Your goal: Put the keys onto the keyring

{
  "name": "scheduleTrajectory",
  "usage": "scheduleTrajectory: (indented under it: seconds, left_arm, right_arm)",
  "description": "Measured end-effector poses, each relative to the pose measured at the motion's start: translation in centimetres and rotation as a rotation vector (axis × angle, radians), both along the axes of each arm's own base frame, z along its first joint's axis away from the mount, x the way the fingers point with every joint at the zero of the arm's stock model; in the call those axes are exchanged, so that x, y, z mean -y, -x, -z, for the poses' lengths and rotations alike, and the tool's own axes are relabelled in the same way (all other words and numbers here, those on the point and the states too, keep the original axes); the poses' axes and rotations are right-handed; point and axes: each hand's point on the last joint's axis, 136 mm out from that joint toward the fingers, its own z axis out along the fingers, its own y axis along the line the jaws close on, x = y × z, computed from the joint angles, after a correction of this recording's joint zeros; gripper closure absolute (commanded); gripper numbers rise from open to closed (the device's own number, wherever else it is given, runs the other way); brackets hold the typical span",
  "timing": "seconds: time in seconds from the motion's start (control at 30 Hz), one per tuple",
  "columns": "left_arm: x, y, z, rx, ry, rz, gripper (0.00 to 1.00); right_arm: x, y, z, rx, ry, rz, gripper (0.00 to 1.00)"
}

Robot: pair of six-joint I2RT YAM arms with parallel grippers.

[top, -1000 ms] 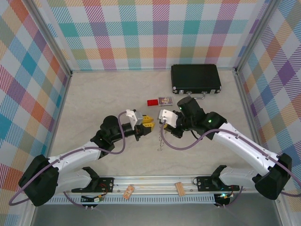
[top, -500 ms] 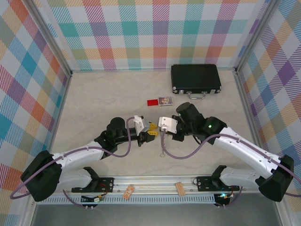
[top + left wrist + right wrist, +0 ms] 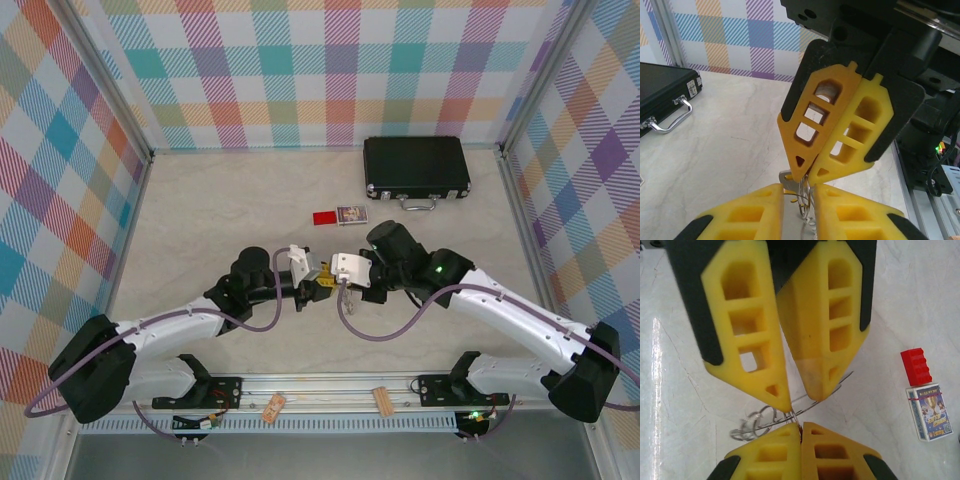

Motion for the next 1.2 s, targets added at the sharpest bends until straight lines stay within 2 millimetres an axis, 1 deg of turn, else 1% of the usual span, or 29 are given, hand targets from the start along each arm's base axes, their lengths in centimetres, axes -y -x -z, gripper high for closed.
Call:
scheduleTrajectory:
  seconds: [0.07,0.43,0.53,0.6,0.63,0.9,0.97,1.0,1.1,1.2]
  left_arm:
    - [0.1,-0.1,0.0,-0.002,-0.001,0.002,0.81]
    - [0.4,0.1,0.6,-0.033,-0.024,0.027,0.83]
    - [0.5,0.1,0.7,-0.034,-0.029,0.029,0.89]
    - [0.5,0.3,0.7,-0.033,-0.029,0.035,0.98]
    - [0.6,0.3,0.7,-0.031,-0.03,0.037,1.0]
    - [0.6,0.3,0.5,-0.035,-0.024,0.032,1.0]
    - [0.6,0.2,0.3,-0.034,-0.011,0.026,1.0]
    - [0.6,0.2,0.2,-0.037,-0.003,0.026,1.0]
    - [0.6,0.2,-0.4,-0.035,0.034,0.024,1.0]
    - [0.5,0.2,-1.7,-0.019,0.095,0.019,1.0]
  right_arm:
    - [0.0,0.1,0.0,-0.002,-0.001,-0.003,1.0]
    - [-0.1,0.1,0.0,-0.002,-0.001,-0.005,1.0]
    - [-0.1,0.1,0.0,0.0,-0.003,-0.005,1.0]
    - [-0.1,0.1,0.0,0.001,-0.002,-0.003,1.0]
    - [-0.1,0.1,0.0,0.0,-0.001,-0.002,1.0]
    - [-0.1,0.0,0.0,-0.002,-0.003,0.008,0.99]
    - [-0.1,-0.2,-0.2,-0.001,-0.012,0.023,0.69]
    - [-0.1,-0.3,-0.4,0.004,-0.018,0.034,0.65]
    - [0.1,-0.8,-1.4,0.035,-0.056,0.074,0.6]
    - [0.2,-0.5,-2.8,0.065,-0.136,0.09,0.6]
